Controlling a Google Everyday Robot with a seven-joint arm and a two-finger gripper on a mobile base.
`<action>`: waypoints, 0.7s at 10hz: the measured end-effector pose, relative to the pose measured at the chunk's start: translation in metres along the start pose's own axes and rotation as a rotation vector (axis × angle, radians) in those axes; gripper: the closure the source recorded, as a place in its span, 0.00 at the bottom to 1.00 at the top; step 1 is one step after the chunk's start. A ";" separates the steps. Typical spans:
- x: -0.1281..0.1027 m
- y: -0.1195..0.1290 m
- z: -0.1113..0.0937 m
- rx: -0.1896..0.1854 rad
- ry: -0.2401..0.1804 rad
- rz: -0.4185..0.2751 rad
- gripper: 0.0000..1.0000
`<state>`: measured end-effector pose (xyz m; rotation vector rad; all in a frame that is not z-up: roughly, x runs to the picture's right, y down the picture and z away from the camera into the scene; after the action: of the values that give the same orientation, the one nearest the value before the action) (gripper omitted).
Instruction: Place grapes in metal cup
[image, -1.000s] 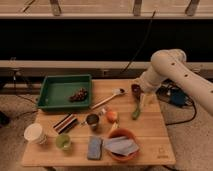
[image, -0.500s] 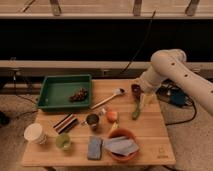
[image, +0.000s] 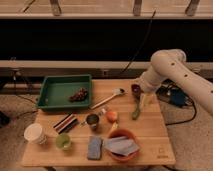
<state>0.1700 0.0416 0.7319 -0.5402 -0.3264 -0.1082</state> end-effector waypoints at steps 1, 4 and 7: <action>-0.005 -0.009 0.007 -0.001 -0.010 -0.020 0.20; -0.026 -0.062 0.034 0.005 -0.031 -0.085 0.20; -0.056 -0.117 0.068 0.000 -0.054 -0.164 0.20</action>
<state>0.0771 -0.0224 0.8250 -0.5165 -0.4237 -0.2528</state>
